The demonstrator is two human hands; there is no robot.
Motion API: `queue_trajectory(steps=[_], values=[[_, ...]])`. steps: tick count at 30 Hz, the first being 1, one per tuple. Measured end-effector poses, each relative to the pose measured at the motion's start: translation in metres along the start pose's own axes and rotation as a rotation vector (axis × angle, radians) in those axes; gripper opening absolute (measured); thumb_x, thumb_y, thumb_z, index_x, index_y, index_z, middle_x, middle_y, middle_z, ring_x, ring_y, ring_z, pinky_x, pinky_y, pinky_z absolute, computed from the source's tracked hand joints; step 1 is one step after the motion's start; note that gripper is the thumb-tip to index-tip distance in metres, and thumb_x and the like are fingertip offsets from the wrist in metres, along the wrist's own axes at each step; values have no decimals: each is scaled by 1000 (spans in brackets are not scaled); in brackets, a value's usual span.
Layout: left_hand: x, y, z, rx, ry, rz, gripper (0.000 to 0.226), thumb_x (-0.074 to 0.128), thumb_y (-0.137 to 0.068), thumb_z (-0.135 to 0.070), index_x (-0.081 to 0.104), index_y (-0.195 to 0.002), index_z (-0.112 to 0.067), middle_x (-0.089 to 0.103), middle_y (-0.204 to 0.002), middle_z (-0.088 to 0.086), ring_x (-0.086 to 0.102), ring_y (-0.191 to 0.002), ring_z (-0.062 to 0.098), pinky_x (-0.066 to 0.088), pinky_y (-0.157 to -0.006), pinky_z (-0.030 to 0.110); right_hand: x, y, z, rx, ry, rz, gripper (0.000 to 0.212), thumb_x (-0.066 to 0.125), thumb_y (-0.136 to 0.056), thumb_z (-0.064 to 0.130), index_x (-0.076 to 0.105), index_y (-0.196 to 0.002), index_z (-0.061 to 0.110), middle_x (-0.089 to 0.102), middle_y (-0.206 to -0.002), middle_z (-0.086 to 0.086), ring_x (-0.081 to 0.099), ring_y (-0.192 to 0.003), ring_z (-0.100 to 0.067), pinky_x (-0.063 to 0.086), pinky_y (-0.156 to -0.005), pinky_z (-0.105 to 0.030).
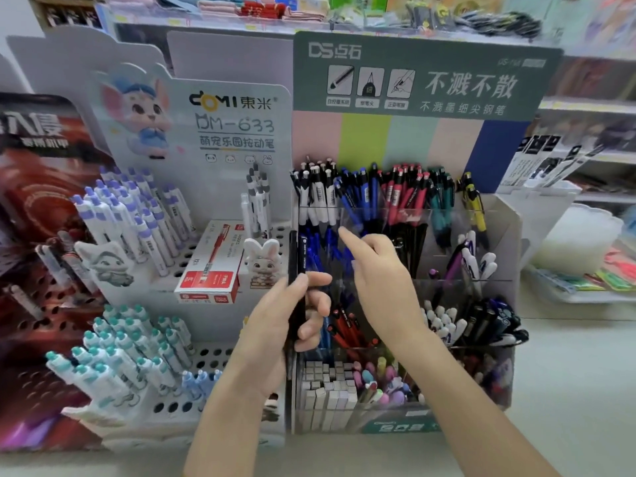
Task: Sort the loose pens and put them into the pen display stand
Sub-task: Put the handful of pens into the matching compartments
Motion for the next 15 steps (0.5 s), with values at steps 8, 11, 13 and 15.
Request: queue_trajectory(steps=[8, 11, 13, 15], values=[[21, -8, 10, -9, -349, 242, 17, 54, -95, -29, 56, -100, -13, 47, -59, -2, 32, -48, 7, 25, -44, 19, -47, 22, 9, 491, -952, 301, 17, 63, -89, 11, 71, -100, 19, 67, -72, 9, 60, -61, -3, 46, -55, -14], [35, -15, 18, -69, -419, 287, 13, 51, -96, -24, 57, -100, -13, 49, -58, -2, 30, -48, 7, 23, -44, 20, -52, 21, -1, 507, -930, 296, 10, 67, -86, 7, 72, -95, 8, 69, -82, -16, 67, -74, -33, 58, -67, -43], [41, -21, 21, -102, -434, 288, 12, 51, -97, -19, 57, -99, -8, 51, -59, -2, 33, -48, 8, 25, -44, 19, -58, 20, -13, 523, -951, 222, 9, 64, -87, 8, 69, -91, 1, 64, -65, -8, 59, -55, -19, 50, -49, -28], [45, -26, 24, -122, -456, 250, 14, 53, -97, -15, 57, -104, -4, 54, -61, -3, 37, -49, 8, 29, -44, 19, -69, 14, -27, 566, -963, 44, 14, 63, -88, 15, 67, -88, 1, 59, -57, -2, 47, -47, -14, 39, -43, -20]])
Point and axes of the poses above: each hand's wrist, its own y-axis away from the middle knuckle, its own x-axis out of the palm, z = x × y, the point moved 2 cm from there along -y, towards the middle knuckle
